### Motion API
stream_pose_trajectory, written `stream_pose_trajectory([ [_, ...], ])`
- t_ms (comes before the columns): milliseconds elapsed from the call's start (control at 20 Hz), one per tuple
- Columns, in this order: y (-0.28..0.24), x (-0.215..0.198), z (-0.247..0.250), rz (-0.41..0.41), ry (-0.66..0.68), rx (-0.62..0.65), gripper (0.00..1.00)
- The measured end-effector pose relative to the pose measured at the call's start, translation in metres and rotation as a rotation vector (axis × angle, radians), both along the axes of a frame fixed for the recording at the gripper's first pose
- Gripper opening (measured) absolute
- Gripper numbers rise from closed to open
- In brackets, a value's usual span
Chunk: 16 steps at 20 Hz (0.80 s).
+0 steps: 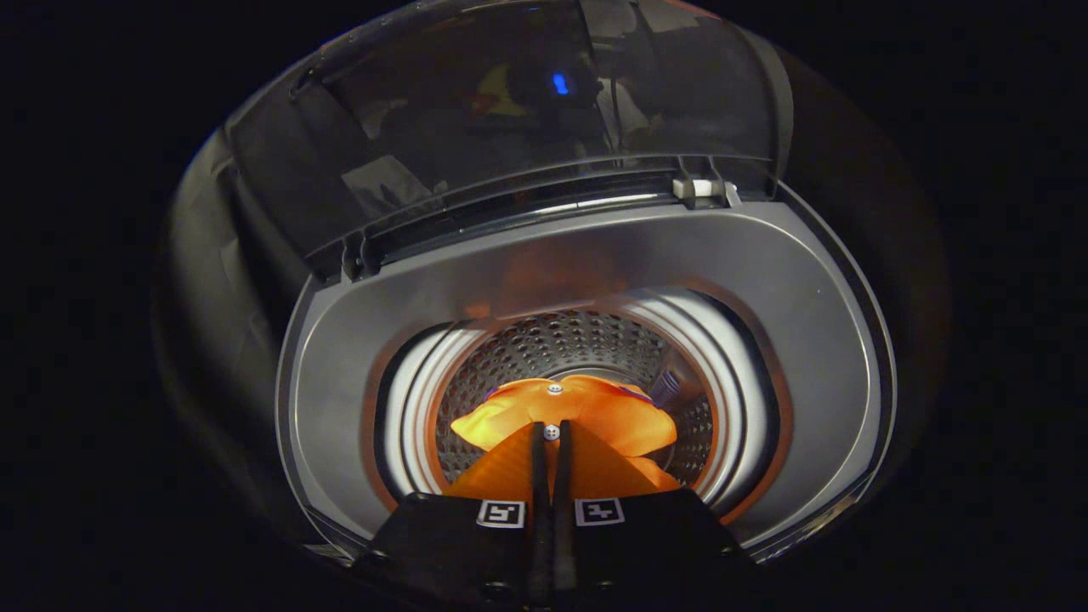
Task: Put the clothes into the washing machine and then close the washing machine lid.
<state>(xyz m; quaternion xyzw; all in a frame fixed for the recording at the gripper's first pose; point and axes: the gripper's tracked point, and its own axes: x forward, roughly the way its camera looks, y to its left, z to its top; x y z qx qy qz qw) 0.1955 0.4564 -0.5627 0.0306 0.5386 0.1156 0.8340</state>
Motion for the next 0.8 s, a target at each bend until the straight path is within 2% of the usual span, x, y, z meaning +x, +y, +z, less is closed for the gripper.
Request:
stream_pose_trajectory([
  [350, 0.007, 0.011, 0.0, 0.045, -0.001, -0.029, 0.08],
  [550, 0.007, 0.001, -0.011, 0.031, 0.073, -0.031, 0.11],
  [800, -0.002, -0.007, -0.02, 0.032, 0.087, -0.076, 0.74],
])
